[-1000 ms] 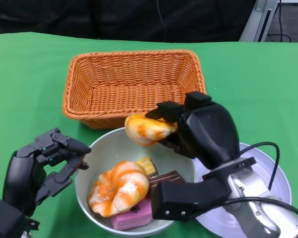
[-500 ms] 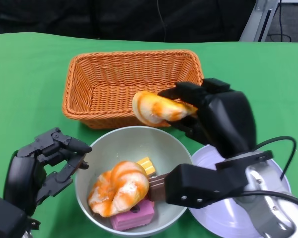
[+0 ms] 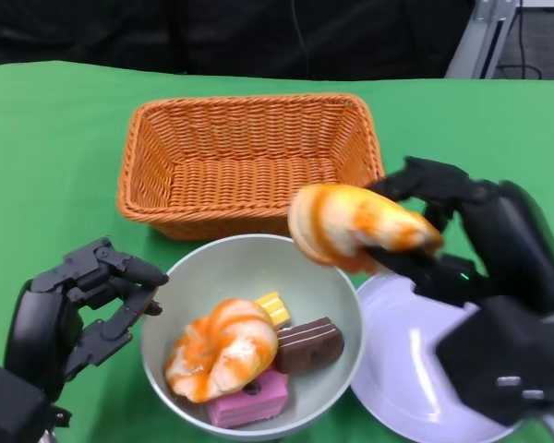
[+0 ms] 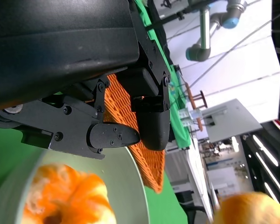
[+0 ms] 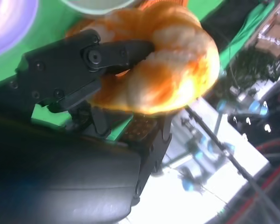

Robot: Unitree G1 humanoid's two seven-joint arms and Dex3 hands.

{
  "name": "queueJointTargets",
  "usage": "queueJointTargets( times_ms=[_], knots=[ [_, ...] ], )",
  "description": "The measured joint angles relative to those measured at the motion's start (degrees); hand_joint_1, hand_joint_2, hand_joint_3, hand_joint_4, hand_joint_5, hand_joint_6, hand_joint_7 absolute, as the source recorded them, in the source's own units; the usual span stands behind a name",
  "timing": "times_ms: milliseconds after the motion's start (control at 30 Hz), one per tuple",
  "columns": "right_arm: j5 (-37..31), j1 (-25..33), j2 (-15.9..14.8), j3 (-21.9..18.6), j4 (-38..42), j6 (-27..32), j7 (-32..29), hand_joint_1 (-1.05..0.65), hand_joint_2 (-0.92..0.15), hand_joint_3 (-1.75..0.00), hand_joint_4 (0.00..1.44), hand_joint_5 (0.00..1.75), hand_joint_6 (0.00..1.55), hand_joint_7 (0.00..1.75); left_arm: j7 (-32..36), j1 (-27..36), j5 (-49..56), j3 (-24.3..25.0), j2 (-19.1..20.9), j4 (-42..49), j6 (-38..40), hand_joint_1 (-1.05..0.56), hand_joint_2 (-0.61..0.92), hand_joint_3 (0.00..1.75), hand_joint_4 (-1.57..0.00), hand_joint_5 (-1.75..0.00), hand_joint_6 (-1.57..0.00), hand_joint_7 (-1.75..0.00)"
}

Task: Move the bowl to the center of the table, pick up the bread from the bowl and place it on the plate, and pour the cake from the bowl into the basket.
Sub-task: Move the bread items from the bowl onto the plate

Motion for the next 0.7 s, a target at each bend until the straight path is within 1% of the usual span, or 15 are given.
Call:
queueJointTargets(
  times_ms=[67, 133, 200, 233, 333, 467, 600, 700],
  knots=[
    [2.6, 2.7, -0.4, -1.8, -3.6, 3.5, 3.3, -0.17, -0.69, -0.61, 0.90, 1.47, 0.83, 1.07, 0.0, 0.0, 0.1, 0.1, 0.1, 0.1, -0.1, -0.13, 0.92, 0.32, -0.74, -1.37, -0.83, -1.00],
    [4.2, 4.8, -0.9, -3.3, -5.6, 5.8, 5.2, -0.15, -0.70, -0.60, 0.90, 1.46, 0.84, 1.07, 0.0, -0.1, 0.1, 0.1, 0.1, 0.1, -0.1, -0.12, 0.92, 0.34, -0.74, -1.37, -0.83, -1.01],
    [5.6, 6.5, -1.1, -4.9, -6.3, 7.1, 6.4, -0.14, -0.72, -0.59, 0.86, 1.50, 0.82, 1.09, 0.0, -0.1, 0.1, 0.1, 0.1, 0.1, -0.1, -0.11, 0.92, 0.35, -0.74, -1.37, -0.83, -1.01],
    [6.2, 7.2, -1.4, -5.6, -6.6, 8.1, 7.0, -0.16, -0.73, -0.58, 0.84, 1.51, 0.81, 1.09, 0.0, -0.1, 0.1, 0.1, 0.1, 0.2, -0.2, -0.11, 0.92, 0.35, -0.74, -1.37, -0.83, -1.01],
    [8.5, 8.8, -2.0, -8.0, -7.2, 10.8, 8.5, -0.17, -0.76, -0.55, 0.80, 1.50, 0.80, 1.11, 0.0, -0.2, 0.0, 0.2, 0.2, 0.6, -0.3, -0.12, 0.91, 0.36, -0.74, -1.38, -0.82, -1.02],
    [11.7, 10.8, -2.5, -11.6, -7.2, 14.2, 10.0, -0.15, -0.80, -0.52, 0.73, 1.50, 0.73, 1.18, -0.1, -0.3, -0.8, 0.5, 0.5, 1.1, -0.4, -0.13, 0.91, 0.35, -0.74, -1.39, -0.82, -1.01],
    [13.2, 11.8, -4.2, -13.0, -7.2, 17.3, 11.6, -0.14, -0.82, -0.50, 0.72, 1.51, 0.72, 1.18, -0.1, -0.6, -1.2, 0.7, 1.3, 2.1, -0.5, -0.13, 0.91, 0.35, -0.74, -1.38, -0.82, -1.01],
    [13.7, 11.7, -5.8, -13.3, -6.9, 19.8, 13.1, -0.16, -0.87, -0.41, 0.71, 1.54, 0.70, 1.20, -0.1, -1.0, -1.2, 0.7, 1.5, 2.2, -0.5, -0.14, 0.91, 0.34, -0.74, -1.37, -0.82, -1.01]
  ],
)
